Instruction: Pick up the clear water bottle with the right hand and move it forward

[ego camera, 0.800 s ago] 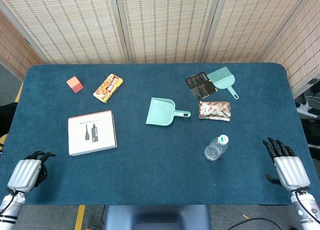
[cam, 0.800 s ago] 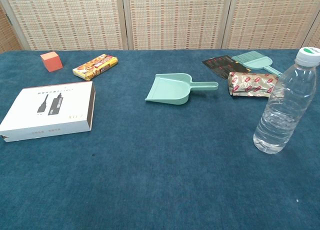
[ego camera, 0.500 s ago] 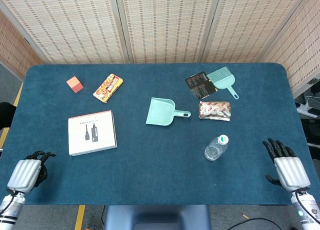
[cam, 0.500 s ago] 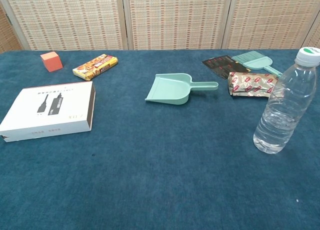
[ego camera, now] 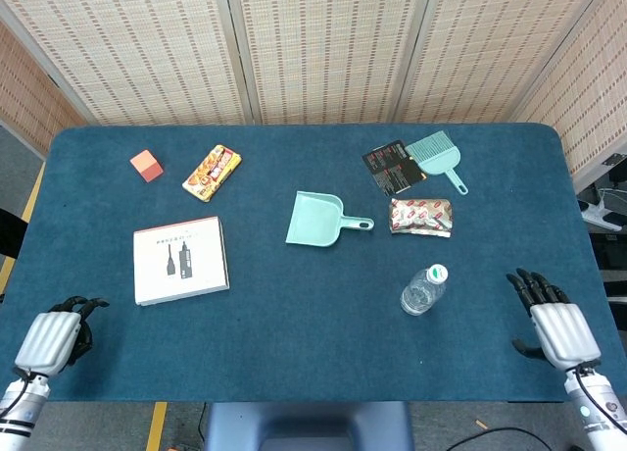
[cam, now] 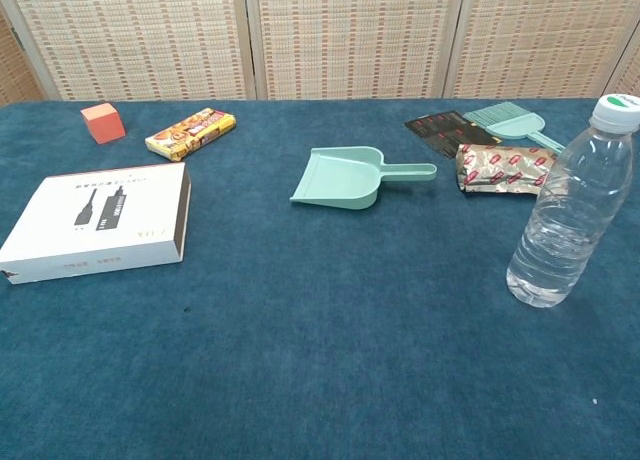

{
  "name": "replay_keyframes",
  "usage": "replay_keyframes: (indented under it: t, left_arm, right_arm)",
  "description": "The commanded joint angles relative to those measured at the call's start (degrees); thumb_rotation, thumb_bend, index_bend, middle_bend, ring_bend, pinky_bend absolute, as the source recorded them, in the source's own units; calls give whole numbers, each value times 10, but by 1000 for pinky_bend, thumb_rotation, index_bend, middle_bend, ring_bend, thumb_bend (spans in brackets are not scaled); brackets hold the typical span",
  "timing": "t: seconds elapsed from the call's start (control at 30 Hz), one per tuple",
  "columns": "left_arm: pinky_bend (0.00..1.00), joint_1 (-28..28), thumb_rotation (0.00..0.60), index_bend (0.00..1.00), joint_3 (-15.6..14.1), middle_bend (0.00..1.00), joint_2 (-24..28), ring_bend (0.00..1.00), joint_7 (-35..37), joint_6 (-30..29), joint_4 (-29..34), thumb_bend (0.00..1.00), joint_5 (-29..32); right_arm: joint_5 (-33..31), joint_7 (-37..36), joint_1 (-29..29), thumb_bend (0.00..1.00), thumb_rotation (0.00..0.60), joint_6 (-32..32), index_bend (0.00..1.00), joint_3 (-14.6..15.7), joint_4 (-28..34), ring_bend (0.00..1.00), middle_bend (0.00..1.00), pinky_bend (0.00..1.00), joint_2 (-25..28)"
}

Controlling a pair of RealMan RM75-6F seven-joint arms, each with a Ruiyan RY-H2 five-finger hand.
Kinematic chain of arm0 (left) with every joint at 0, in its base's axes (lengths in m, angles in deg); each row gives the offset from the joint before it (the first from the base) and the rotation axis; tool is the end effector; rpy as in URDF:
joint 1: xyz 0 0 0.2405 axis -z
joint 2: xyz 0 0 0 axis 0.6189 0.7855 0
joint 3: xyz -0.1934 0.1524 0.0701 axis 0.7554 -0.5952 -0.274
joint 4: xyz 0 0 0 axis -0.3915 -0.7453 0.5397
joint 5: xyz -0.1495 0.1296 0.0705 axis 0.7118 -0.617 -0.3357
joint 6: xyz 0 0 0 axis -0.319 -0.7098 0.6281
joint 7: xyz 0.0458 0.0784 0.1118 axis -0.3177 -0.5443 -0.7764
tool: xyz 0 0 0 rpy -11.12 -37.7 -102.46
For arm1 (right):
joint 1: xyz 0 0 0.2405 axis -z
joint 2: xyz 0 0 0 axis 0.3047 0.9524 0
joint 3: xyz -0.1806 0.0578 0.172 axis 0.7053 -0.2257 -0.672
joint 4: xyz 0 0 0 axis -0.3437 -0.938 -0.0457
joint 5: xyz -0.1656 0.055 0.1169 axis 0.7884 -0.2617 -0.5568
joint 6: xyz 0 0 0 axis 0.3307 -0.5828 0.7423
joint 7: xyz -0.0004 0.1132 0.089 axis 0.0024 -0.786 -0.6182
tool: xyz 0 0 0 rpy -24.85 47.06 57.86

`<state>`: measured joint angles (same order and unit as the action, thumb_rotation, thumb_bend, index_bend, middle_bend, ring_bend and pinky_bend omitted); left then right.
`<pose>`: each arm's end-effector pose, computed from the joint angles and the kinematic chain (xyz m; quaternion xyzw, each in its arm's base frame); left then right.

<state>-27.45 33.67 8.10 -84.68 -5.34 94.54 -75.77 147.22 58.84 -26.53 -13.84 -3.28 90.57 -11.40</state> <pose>-0.3208 0.1986 0.1217 -0.6594 -0.4157 -0.3074 0.5459 -0.3124 -0.1825 0.1393 0.6672 -0.4294 0.2614 0.5496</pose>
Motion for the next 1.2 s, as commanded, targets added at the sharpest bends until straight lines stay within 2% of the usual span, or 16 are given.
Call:
replay_keyframes:
  t: [0.03,0.27,0.47,0.77,0.97,1.03,1.1,1.2]
  left_arm:
    - [372,-2,600,284,-1,336,3,224,-2,-4,5,875,-3]
    - [372,-6,600,285,-1,337,9,224,-7,-6,14,875,3]
    - [373,-6,600,284,-1,338,10,224,-14,-6,20,876,5]
    - [373,-6,600,285,-1,339,10,224,-8,-5,18,875,4]
    - [373,-6,600,288,0,342,12,224,-2,-7,18,874,1]
    - [373,-6,600,289,0,342,13,225,0,-8,18,875,1]
    - [374,-6,600,289,0,342,13,225,1,-8,18,875,0]
    - [373,-6,600,289,0,343,13,225,2,-8,18,875,0]
  right_arm:
    - [10,-58,-16,115,600,27,0,-1,-5,0,0,176,5]
    - [58,-277,-57,115,600,69,0,-12,-64,0,0,176,-16]
    - [101,-408,-101,115,600,95,0,-13,-113,0,0,176,-49]
    - [110,-484,-160,115,600,138,0,-22,-125,0,0,176,-79]
    - [110,-507,-186,115,600,154,0,-24,-130,0,18,177,-97]
    - [103,-500,-187,115,600,148,42,-27,-135,6,68,212,-106]
    - [92,-481,-184,115,600,138,142,-32,-139,71,180,305,-117]
    - [78,-457,-180,128,600,124,344,-38,-142,273,393,462,-128]
